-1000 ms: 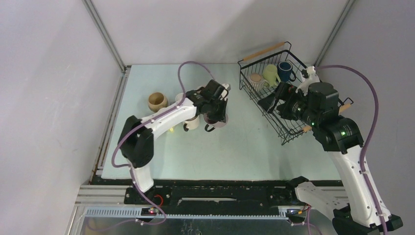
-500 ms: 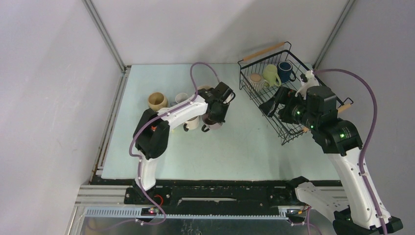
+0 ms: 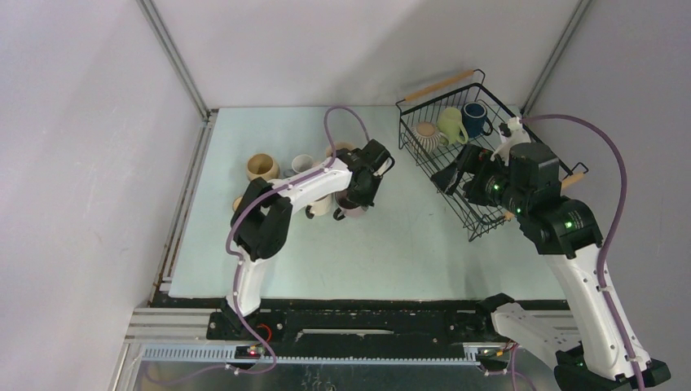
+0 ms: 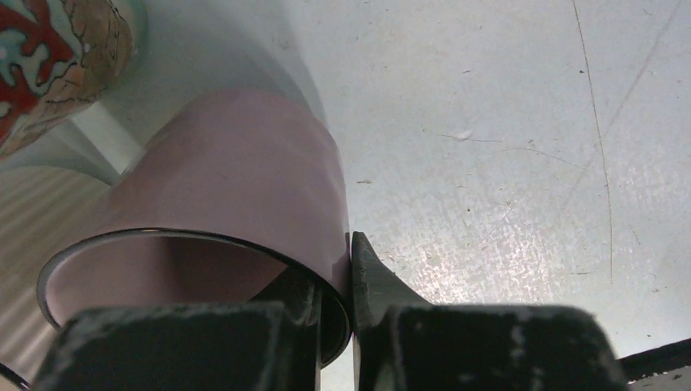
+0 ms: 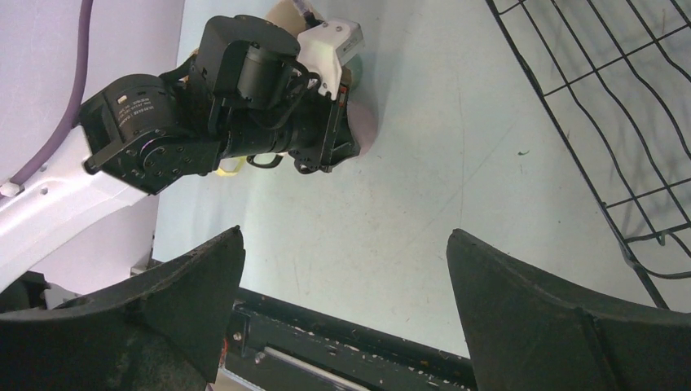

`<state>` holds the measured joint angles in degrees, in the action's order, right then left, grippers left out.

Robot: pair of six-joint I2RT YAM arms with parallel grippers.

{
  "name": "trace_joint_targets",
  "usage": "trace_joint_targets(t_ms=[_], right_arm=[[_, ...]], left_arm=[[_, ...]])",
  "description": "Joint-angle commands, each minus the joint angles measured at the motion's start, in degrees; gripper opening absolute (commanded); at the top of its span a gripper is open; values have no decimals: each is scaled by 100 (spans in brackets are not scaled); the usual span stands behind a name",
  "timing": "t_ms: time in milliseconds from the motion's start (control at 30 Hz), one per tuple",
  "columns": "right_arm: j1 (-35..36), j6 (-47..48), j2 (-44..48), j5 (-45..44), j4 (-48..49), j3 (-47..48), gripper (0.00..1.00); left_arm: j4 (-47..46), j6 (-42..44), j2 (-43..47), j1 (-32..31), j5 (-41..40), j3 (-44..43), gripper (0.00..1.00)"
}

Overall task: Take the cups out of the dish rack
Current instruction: Place the cup at the center of the board.

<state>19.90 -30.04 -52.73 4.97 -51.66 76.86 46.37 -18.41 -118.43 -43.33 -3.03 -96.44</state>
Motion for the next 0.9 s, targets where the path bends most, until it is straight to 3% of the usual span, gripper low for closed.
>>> trace_joint_targets(t_ms=[0,467,867], right_arm=[[-29,85,-5,-56,63,-17,100],[-30,66,13,-44,38,-14,100],[-22,18,-34,-23,75,-14,100]], left_arm=[[-49,176,-27,4,-195,-430,9],[-168,145,83,3,-158,-349,48],[-172,146,759,-2,55,-476,80]])
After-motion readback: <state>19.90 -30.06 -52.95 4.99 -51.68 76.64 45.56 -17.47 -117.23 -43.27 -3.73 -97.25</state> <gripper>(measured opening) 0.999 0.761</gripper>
